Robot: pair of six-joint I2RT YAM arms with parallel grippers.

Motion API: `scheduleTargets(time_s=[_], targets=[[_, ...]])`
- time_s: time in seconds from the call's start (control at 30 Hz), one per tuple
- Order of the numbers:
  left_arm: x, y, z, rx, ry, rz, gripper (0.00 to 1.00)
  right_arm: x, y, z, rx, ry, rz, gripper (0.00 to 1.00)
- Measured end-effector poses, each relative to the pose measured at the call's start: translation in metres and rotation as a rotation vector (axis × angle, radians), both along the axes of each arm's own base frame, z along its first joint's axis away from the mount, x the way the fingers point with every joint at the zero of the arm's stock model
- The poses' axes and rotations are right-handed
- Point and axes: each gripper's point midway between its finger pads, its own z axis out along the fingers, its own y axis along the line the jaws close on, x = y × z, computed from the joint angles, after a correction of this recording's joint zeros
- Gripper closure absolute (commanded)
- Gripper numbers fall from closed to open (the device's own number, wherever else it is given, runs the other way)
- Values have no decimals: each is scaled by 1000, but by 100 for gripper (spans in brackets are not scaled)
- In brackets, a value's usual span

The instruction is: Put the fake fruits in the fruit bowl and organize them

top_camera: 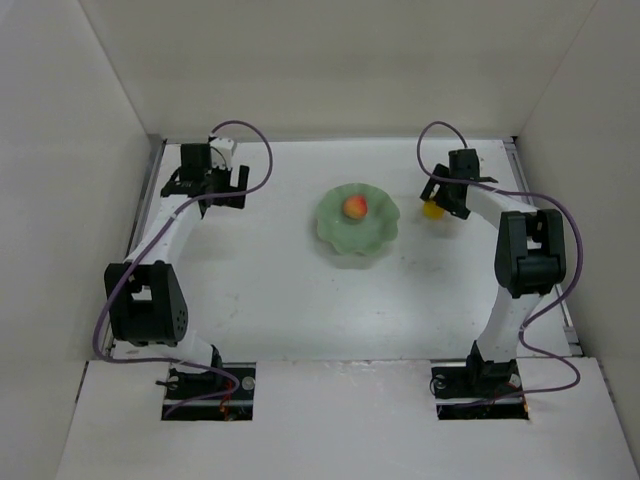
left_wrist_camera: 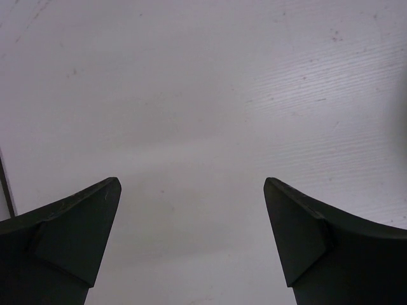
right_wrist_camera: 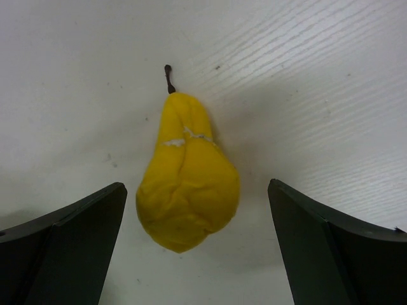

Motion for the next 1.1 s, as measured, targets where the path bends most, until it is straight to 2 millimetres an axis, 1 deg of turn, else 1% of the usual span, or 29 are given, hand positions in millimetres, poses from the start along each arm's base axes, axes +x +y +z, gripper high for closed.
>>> scheduleTargets(time_s=[0.07,0.1,0.17,0.23,0.3,0.33,0.4,0.47,0.53,0.57,0.6,0.63,0.7,0.73,0.8,0.83,0.9,0.93,0.97,1.03,1.07,1.1], targets=[[-3,10,2,-11,-3,28,0,-3,-2,-2,-21,16,12,23],[-4,14,6,-16,-12,39,0,-4,-3,-3,-29,19,19,32],[-4,18,14,-25,-35,54,0,-5,-4,-3,-39,24,27,48],[-4,18,20,-32,-53,55,0,-6,-4,-4,-45,28,34,65],[-4,17,23,-36,-58,55,0,-6,-5,-5,-47,29,33,78],[-4,16,23,-39,-59,55,0,-6,-5,-4,-50,25,36,81],[-4,16,23,-41,-58,54,0,-10,-3,-3,-58,22,42,81],[-4,15,23,-43,-58,55,0,-18,1,3,-70,16,56,81],[-4,15,23,-43,-58,55,0,-26,10,19,-92,-14,83,81],[-4,15,23,-44,-58,55,0,-29,19,31,-103,-44,107,81],[-4,16,22,-44,-56,55,0,-31,31,46,-110,-79,134,81],[-5,15,22,-44,-56,55,0,-33,46,64,-111,-129,168,81],[-5,16,21,-45,-55,55,0,-37,84,96,-99,-226,249,81],[-5,16,21,-45,-54,55,0,-41,107,110,-87,-270,296,80],[-5,16,21,-45,-54,55,0,-52,148,124,-58,-322,381,78],[-5,16,21,-45,-54,55,0,-59,167,124,-45,-328,423,77],[-5,16,20,-45,-53,56,0,-76,200,110,-21,-301,500,73],[-6,16,19,-45,-52,56,0,-83,211,99,-14,-276,529,71],[-6,16,18,-45,-50,56,0,-89,219,89,-10,-252,550,65],[-7,16,17,-45,-47,56,0,-97,230,70,-9,-201,575,49],[-7,17,16,-45,-46,57,0,-99,233,62,-7,-180,580,35],[-7,17,16,-45,-46,57,0,-100,233,57,-6,-166,581,25]])
